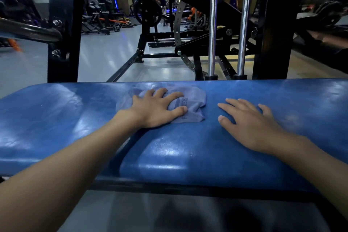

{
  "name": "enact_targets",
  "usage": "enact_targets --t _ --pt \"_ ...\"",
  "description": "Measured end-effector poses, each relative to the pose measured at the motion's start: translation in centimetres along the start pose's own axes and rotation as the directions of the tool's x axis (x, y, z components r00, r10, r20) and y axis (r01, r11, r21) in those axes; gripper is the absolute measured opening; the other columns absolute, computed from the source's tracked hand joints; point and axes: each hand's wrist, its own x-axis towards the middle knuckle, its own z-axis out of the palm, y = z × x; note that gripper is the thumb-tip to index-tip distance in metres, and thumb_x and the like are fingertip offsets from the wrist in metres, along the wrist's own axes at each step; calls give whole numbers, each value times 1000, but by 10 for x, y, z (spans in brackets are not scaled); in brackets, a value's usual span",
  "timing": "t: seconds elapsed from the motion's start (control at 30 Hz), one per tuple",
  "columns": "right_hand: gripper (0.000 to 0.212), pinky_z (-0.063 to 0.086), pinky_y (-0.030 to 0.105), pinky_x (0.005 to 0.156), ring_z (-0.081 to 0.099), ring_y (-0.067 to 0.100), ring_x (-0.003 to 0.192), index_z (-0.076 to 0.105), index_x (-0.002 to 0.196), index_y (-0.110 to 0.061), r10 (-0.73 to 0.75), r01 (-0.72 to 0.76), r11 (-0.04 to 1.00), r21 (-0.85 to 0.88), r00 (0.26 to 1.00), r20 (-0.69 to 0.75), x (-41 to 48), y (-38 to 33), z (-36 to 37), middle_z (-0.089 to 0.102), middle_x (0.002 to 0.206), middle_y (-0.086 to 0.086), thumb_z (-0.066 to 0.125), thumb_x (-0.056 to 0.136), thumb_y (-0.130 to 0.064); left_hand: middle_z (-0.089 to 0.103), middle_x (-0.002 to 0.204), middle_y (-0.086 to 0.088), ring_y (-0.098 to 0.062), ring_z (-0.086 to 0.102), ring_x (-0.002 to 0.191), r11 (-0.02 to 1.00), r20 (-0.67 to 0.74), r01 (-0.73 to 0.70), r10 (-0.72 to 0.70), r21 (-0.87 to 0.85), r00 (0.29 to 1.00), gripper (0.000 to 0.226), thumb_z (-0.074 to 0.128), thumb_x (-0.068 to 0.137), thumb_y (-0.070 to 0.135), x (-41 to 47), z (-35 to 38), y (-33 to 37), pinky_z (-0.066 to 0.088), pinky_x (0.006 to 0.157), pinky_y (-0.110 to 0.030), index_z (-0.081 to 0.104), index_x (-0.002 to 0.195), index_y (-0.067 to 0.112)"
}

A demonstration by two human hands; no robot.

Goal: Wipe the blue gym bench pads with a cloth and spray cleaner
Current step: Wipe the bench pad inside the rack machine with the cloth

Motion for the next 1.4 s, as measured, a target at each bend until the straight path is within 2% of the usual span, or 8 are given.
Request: enact_targets --t 0.27,0.37,0.5,0.67,0.93,1.2,1.3,1.4 --pt "53 -1 59 117 5 16 151 24 153 -35 8 -2 995 -98 998 57 -2 -4 -9 13 164 -9 20 102 -51 19 161 13 -18 16 149 999 -57 -35 37 35 998 80 1 66 90 -111 6 12 25 108 -57 7 143 66" --pt "48 -1 57 118 7 14 151 33 150 -32 -33 32 999 -24 999 -16 4 -12 -14 19 162 -8 32 103 -38 18 161 15 -17 14 149 999 -51 -30 32 31 998 78 2 66 91 -115 6 12 25 108 -58 7 141 68" --pt "53 4 52 120 7 10 150 21 154 -32 -58 60 994 88 998 -28 13 -26 -6 16 163 -11 30 103 -42 17 162 12 -21 14 150 1000 -7 -6 6 -16 1000 78 5 64 93 -78 2 2 18 110 -63 11 138 70" --pt "59 -4 55 119 -5 10 151 15 154 -38 -43 46 999 -28 996 80 17 -33 10 1 164 -15 12 98 -58 18 163 8 -28 15 151 1000 5 0 0 -30 1000 77 11 68 94 -2 2 -25 13 112 -70 14 140 67" --pt "65 -2 51 120 -7 5 150 13 153 -41 -14 18 998 -66 998 69 15 -39 8 0 163 -19 13 92 -64 19 163 7 -32 18 149 999 34 20 -19 -32 999 77 10 70 94 69 -7 -44 18 107 -72 16 141 63" --pt "59 -3 53 119 0 8 150 23 152 -42 27 -26 998 -52 999 25 12 -42 7 9 163 -17 21 96 -62 17 164 6 -30 16 150 997 14 -75 75 11 997 67 13 80 88 -6 -2 -39 16 111 -66 15 142 64" --pt "48 1 53 120 8 9 150 33 149 -38 37 -34 999 36 997 -64 12 -50 7 21 161 -14 33 102 -48 18 163 6 -28 17 149 992 2 -126 126 10 992 65 15 81 87 -54 -3 -36 17 110 -63 15 141 65" --pt "47 8 51 120 18 9 148 33 150 -35 29 -8 991 134 987 -157 10 -64 7 31 158 -12 36 103 -37 22 160 7 -26 20 146 988 -48 -152 153 24 987 76 3 68 88 -100 1 -37 24 108 -61 12 140 63"
